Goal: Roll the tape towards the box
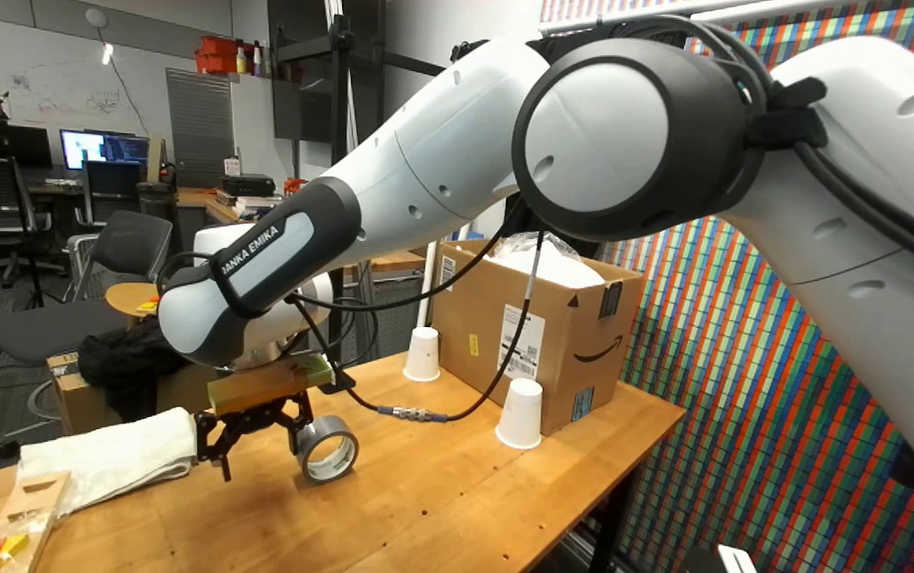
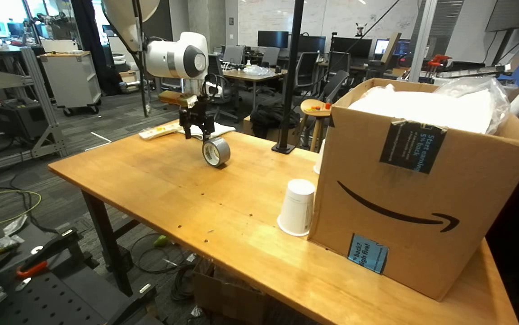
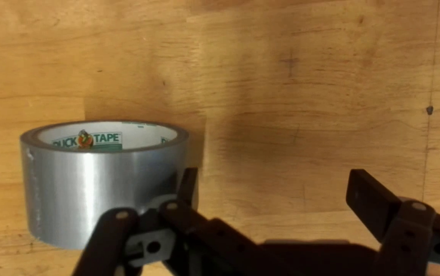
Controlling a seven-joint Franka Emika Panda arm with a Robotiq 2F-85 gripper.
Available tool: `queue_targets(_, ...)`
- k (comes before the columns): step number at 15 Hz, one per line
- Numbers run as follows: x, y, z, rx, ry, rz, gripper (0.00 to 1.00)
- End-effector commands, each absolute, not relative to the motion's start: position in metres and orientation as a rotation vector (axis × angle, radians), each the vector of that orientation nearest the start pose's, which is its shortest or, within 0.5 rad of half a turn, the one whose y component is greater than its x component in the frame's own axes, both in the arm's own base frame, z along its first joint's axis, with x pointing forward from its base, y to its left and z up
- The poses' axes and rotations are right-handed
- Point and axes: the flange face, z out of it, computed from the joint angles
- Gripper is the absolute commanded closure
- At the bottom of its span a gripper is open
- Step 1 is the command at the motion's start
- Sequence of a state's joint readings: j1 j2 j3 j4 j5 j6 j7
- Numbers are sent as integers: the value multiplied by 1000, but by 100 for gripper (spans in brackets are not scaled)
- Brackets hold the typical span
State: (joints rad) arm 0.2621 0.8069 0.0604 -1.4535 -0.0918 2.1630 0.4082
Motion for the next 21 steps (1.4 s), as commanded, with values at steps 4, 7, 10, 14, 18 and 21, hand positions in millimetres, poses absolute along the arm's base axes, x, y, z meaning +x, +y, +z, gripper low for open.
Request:
queue_targets(4, 657, 191, 212, -3192, 75, 133, 0)
queue_targets(7, 653, 180, 208, -3193, 74, 149, 0)
queue_targets(10, 651, 168, 201, -3190, 61, 160, 0)
queue_targets(14, 650, 138, 193, -3201, 83, 177, 0)
queue_targets(18, 651, 99, 188, -3225, 127, 205, 0)
queue_targets(21, 653, 80, 188, -3228, 138, 210, 0)
